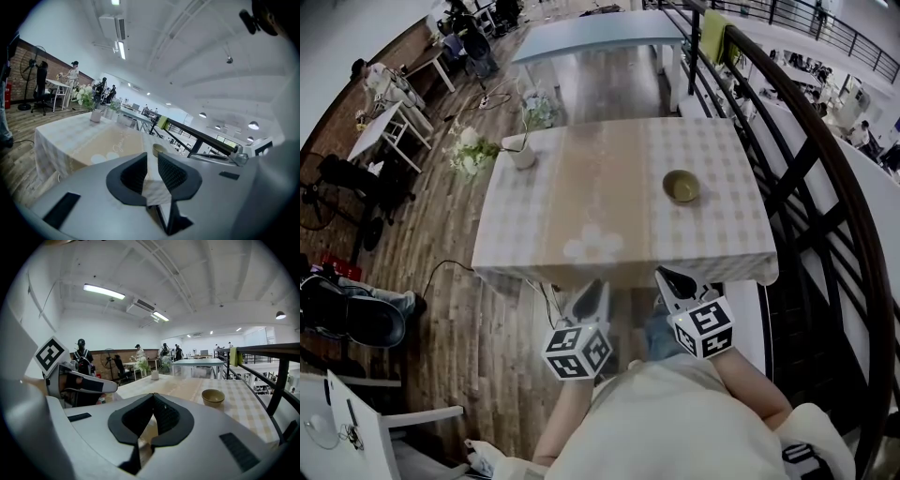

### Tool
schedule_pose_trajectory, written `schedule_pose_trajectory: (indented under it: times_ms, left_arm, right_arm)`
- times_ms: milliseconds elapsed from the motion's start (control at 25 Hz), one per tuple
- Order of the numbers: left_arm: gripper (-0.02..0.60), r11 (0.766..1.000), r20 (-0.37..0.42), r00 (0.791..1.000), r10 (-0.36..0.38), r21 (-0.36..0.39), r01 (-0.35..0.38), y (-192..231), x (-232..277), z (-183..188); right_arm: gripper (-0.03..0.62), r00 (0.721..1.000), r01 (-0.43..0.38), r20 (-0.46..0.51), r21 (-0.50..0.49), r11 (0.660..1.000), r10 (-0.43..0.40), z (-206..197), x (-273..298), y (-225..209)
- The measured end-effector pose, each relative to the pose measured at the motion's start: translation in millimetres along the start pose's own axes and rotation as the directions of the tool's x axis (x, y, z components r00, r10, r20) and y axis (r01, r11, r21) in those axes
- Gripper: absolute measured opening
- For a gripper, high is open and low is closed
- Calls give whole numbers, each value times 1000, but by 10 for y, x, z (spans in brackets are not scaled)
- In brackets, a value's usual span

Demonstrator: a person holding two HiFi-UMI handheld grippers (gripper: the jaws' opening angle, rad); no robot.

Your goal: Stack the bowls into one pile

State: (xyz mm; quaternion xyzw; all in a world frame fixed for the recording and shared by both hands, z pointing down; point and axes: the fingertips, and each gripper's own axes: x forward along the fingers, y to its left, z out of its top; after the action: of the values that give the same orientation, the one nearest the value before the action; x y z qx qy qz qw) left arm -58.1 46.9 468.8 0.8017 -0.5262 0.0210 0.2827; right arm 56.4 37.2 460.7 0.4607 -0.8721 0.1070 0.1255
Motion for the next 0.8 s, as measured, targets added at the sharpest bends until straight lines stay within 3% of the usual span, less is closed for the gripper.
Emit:
schedule_pose_trajectory:
  times_ms: [800]
  left_arm:
    - [48,1000,-10,1000,-13,1,13,4,0,57]
  right_arm:
    - [0,1000,-2,25,-21,1000,3,131,-19,37]
